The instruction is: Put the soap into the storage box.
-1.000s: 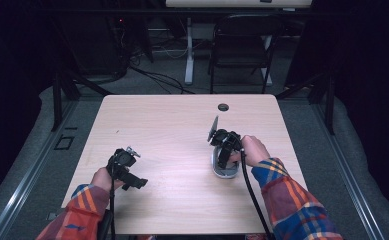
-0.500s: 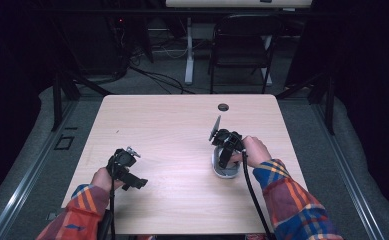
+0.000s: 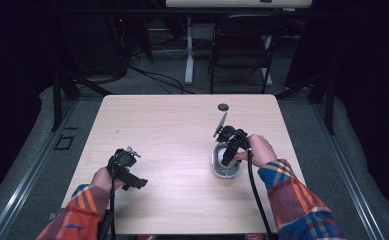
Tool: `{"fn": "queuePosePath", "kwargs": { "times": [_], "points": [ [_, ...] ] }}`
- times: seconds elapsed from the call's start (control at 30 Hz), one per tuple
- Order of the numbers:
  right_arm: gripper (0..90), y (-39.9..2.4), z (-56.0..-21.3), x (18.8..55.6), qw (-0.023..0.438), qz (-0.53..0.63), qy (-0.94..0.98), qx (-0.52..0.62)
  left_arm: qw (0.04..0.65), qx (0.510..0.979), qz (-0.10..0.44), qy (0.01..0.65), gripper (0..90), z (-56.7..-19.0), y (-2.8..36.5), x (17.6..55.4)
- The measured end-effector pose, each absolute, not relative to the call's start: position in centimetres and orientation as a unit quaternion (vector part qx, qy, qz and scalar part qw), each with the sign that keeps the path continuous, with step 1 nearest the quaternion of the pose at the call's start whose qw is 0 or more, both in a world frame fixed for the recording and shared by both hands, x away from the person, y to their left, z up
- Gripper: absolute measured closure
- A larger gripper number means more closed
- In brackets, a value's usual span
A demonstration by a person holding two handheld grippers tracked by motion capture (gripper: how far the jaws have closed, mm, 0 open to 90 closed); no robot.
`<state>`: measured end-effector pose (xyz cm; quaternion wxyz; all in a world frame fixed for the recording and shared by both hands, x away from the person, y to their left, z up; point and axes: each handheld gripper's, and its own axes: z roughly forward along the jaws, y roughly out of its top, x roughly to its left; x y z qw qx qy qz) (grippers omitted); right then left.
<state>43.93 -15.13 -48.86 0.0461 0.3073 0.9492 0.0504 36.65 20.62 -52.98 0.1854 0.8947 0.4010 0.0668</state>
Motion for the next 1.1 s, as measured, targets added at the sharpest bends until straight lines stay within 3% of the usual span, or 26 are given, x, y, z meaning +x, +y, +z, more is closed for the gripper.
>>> {"fn": "queuePosePath", "kwargs": {
  "times": [0.53, 1.1],
  "points": [
    [4.6, -18.7, -46.6, 42.5, 0.057, 0.085, 0.936, 0.336, 0.185, 0.895, 0.067, 0.401, 0.9, -53.0, 20.6, 36.6],
    [0.7, -24.1, -46.4, 39.7, 0.084, 0.089, 0.921, 0.370, 0.183, 0.895, 0.067, 0.402, 0.9, -53.0, 20.5, 36.7]
  ]
}}
